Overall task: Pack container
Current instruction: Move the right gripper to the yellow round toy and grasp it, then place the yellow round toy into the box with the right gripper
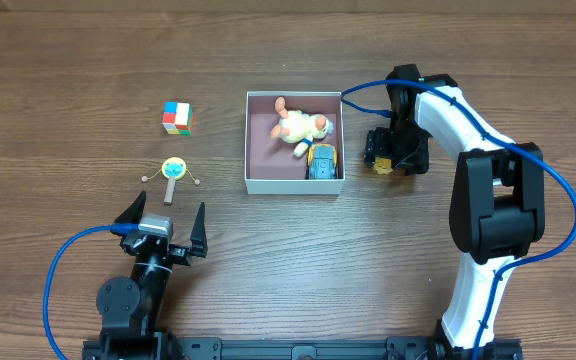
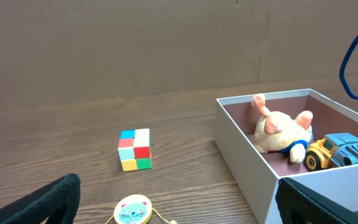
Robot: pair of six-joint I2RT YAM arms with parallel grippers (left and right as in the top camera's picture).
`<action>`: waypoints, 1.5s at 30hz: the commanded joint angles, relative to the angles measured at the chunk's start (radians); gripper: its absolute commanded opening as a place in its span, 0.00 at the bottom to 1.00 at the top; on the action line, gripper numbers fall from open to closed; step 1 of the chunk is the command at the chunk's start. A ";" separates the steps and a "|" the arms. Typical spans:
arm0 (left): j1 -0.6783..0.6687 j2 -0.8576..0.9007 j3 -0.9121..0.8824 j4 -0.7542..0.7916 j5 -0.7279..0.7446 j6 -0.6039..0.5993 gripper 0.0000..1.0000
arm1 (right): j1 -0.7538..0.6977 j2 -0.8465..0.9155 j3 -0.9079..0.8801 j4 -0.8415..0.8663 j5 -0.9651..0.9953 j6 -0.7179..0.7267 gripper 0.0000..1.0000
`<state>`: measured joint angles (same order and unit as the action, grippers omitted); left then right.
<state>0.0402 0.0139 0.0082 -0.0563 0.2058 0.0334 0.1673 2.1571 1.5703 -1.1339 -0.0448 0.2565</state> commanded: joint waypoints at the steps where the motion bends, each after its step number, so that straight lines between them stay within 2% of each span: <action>1: 0.006 -0.003 -0.003 0.001 0.001 0.015 1.00 | 0.002 -0.032 -0.005 0.008 0.015 -0.002 0.71; 6: 0.006 -0.003 -0.003 0.001 0.001 0.015 1.00 | 0.002 -0.032 -0.005 0.018 0.029 -0.003 0.69; 10: 0.006 -0.003 -0.003 0.001 0.001 0.015 1.00 | 0.002 -0.032 -0.005 0.027 0.029 -0.003 0.55; 19: 0.006 -0.003 -0.003 0.001 0.001 0.015 1.00 | 0.002 -0.032 0.041 -0.011 0.052 -0.002 0.54; 23: 0.006 -0.003 -0.003 0.001 0.001 0.015 1.00 | 0.002 -0.032 0.150 -0.106 0.051 -0.002 0.50; 30: 0.006 -0.003 -0.003 0.001 0.001 0.015 1.00 | 0.007 -0.032 0.475 -0.373 0.038 0.010 0.50; 36: 0.006 -0.003 -0.003 0.001 0.001 0.015 1.00 | 0.079 -0.032 0.721 -0.543 -0.023 0.009 0.50; 45: 0.006 -0.003 -0.003 0.001 0.001 0.015 1.00 | 0.309 -0.030 0.746 -0.476 0.024 0.013 0.52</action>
<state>0.0402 0.0139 0.0082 -0.0563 0.2058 0.0334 0.3996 2.1525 2.2940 -1.6409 -0.0475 0.2611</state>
